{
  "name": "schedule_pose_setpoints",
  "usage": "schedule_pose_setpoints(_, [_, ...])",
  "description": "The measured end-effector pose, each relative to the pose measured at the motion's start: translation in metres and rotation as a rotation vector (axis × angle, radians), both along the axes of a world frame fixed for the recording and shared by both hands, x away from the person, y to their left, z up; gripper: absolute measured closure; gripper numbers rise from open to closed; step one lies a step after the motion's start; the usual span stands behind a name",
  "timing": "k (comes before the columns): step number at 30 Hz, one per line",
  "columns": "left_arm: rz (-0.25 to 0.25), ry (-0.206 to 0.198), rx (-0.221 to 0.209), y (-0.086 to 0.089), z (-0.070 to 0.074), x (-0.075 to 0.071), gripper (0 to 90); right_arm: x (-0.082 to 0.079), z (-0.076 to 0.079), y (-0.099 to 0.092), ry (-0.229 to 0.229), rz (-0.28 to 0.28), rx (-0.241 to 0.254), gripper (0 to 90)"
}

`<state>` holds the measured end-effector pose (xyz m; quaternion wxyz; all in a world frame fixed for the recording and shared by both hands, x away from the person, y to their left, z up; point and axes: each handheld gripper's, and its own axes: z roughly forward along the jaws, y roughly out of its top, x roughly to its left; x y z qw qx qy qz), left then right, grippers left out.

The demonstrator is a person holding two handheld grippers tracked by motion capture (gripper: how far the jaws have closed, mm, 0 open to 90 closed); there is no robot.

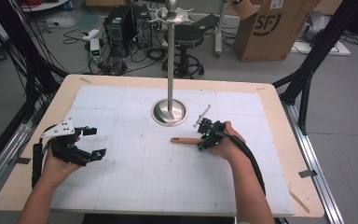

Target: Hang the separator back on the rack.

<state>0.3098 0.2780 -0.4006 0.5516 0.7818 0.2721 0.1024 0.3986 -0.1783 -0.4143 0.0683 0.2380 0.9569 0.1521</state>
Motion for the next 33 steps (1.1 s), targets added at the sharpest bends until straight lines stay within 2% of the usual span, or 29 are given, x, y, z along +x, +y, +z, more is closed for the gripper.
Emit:
schedule_pose_setpoints(15, [0.005,-0.006,-0.001,0.0008,0.0005,-0.0002,2.2,-0.0019,0.0003,0.0008,0.016,0.009,-0.001,64.2])
schedule_pose_setpoints(33, [0.004,-0.006,-0.002,0.0011,0.001,-0.0009,2.2,-0.0045,0.0007,0.0013,0.034,-0.037,0.0,68.8])
